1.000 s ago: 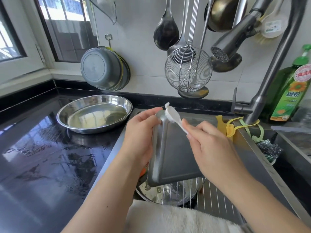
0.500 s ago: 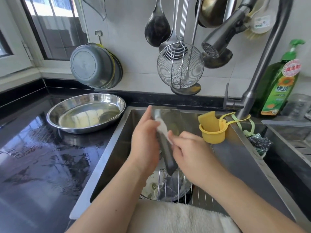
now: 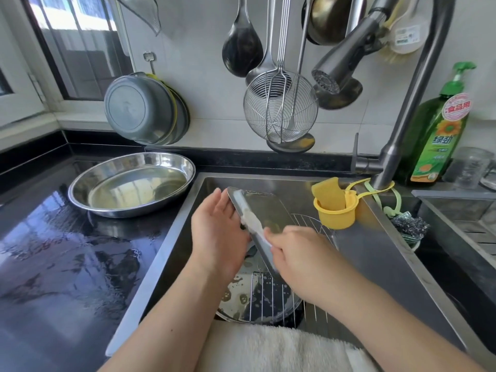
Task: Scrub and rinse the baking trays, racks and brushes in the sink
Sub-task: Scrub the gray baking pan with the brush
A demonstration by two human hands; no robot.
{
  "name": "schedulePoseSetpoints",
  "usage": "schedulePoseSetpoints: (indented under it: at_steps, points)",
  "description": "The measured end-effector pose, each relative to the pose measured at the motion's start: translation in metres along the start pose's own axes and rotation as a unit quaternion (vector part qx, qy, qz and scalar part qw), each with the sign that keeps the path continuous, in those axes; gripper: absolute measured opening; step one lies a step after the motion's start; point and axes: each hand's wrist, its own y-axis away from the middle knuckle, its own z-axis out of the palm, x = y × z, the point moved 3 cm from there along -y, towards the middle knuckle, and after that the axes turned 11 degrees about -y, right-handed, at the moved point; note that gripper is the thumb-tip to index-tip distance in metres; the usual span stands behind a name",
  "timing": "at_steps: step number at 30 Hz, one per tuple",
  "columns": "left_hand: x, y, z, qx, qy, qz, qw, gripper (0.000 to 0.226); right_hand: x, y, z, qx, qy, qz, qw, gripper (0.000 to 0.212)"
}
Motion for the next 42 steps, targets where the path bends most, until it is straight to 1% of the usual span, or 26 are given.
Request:
schedulePoseSetpoints:
  at_steps: [2, 5, 7, 9, 11, 12, 13, 14, 15, 16, 18, 19, 21, 24, 27, 28, 29, 30, 32, 33, 35, 36, 38, 40, 42]
  points:
    - [-0.001, 0.002, 0.002, -0.004, -0.012, -0.006, 1.0, 0.05, -0.001, -0.005, -0.003, 0.02, 0.007, 0.004, 1.0, 0.05]
    - [-0.006, 0.01, 0.014, -0.043, -0.082, -0.005, 0.996, 0.046, -0.007, -0.021, -0.01, 0.093, -0.002, -0.005, 0.996, 0.05]
    - [-0.009, 0.01, 0.016, -0.044, -0.111, -0.005, 0.993, 0.045, -0.005, -0.03, -0.014, 0.107, 0.002, 0.004, 0.994, 0.049]
    - [-0.009, 0.007, 0.012, -0.039, -0.096, -0.016, 0.994, 0.049, -0.003, -0.024, -0.015, 0.07, 0.014, 0.012, 0.997, 0.047]
    - [-0.007, 0.003, 0.004, -0.023, -0.064, -0.023, 0.997, 0.05, -0.001, -0.006, -0.014, -0.018, 0.026, 0.015, 0.999, 0.042]
    - [-0.005, 0.001, 0.001, -0.012, -0.051, -0.021, 0.998, 0.047, -0.001, 0.006, -0.015, -0.064, 0.03, 0.018, 0.997, 0.04]
    - [-0.003, 0.0, -0.001, -0.007, -0.04, -0.015, 0.999, 0.044, 0.0, 0.013, -0.016, -0.094, 0.031, 0.025, 0.995, 0.041]
    - [-0.002, -0.001, -0.002, -0.004, -0.038, -0.01, 0.999, 0.041, 0.001, 0.014, -0.018, -0.1, 0.03, 0.03, 0.994, 0.043]
    - [-0.002, 0.0, -0.002, -0.003, -0.05, -0.007, 0.999, 0.04, 0.002, 0.011, -0.019, -0.087, 0.032, 0.03, 0.995, 0.045]
    - [-0.004, 0.001, -0.001, -0.003, -0.07, -0.01, 0.998, 0.039, 0.001, 0.005, -0.018, -0.056, 0.031, 0.025, 0.998, 0.046]
    - [-0.008, 0.003, 0.004, -0.013, -0.105, -0.019, 0.994, 0.038, -0.001, -0.007, -0.014, 0.027, 0.02, 0.01, 0.999, 0.048]
    - [-0.01, 0.005, 0.007, -0.019, -0.115, -0.02, 0.993, 0.036, -0.001, -0.013, -0.012, 0.056, 0.007, 0.005, 0.998, 0.048]
    - [-0.012, 0.006, 0.008, -0.024, -0.119, -0.028, 0.992, 0.038, 0.001, -0.022, -0.009, 0.066, -0.016, 0.012, 0.998, 0.047]
    - [-0.012, 0.004, 0.002, -0.03, -0.09, -0.064, 0.993, 0.051, 0.003, -0.02, -0.012, -0.001, -0.008, 0.025, 1.0, 0.039]
    - [-0.008, -0.001, -0.004, -0.026, -0.066, -0.086, 0.994, 0.059, 0.008, 0.004, -0.024, -0.135, 0.002, 0.055, 0.989, 0.031]
    - [-0.008, -0.003, -0.006, -0.019, -0.065, -0.088, 0.994, 0.059, 0.011, 0.012, -0.031, -0.169, -0.005, 0.073, 0.983, 0.031]
    - [-0.009, -0.004, -0.006, -0.014, -0.064, -0.09, 0.994, 0.059, 0.014, 0.017, -0.034, -0.179, -0.015, 0.086, 0.98, 0.031]
    - [-0.011, -0.004, -0.005, -0.015, -0.063, -0.091, 0.994, 0.059, 0.014, 0.017, -0.035, -0.158, -0.028, 0.086, 0.983, 0.031]
    - [-0.016, -0.002, -0.002, -0.017, -0.059, -0.096, 0.993, 0.057, 0.012, 0.004, -0.027, -0.063, -0.055, 0.062, 0.995, 0.035]
    - [-0.018, 0.0, 0.001, -0.015, -0.059, -0.099, 0.993, 0.053, 0.011, -0.006, -0.019, -0.025, -0.049, 0.046, 0.997, 0.037]
    - [-0.017, 0.005, 0.004, -0.016, -0.059, -0.099, 0.993, 0.049, 0.01, -0.02, -0.007, 0.002, -0.038, 0.033, 0.999, 0.039]
    - [-0.016, 0.007, 0.005, -0.018, -0.055, -0.102, 0.993, 0.048, 0.011, -0.024, -0.009, -0.003, -0.043, 0.038, 0.998, 0.038]
    - [-0.013, 0.007, 0.003, -0.016, -0.045, -0.108, 0.993, 0.048, 0.018, -0.019, -0.02, -0.049, -0.064, 0.045, 0.996, 0.032]
    - [-0.012, 0.002, -0.002, 0.0, -0.045, -0.109, 0.993, 0.047, 0.026, -0.003, -0.035, -0.136, -0.091, 0.058, 0.985, 0.026]
    - [-0.013, -0.002, -0.007, 0.022, -0.064, -0.105, 0.992, 0.046, 0.032, 0.012, -0.048, -0.217, -0.118, 0.098, 0.964, 0.022]
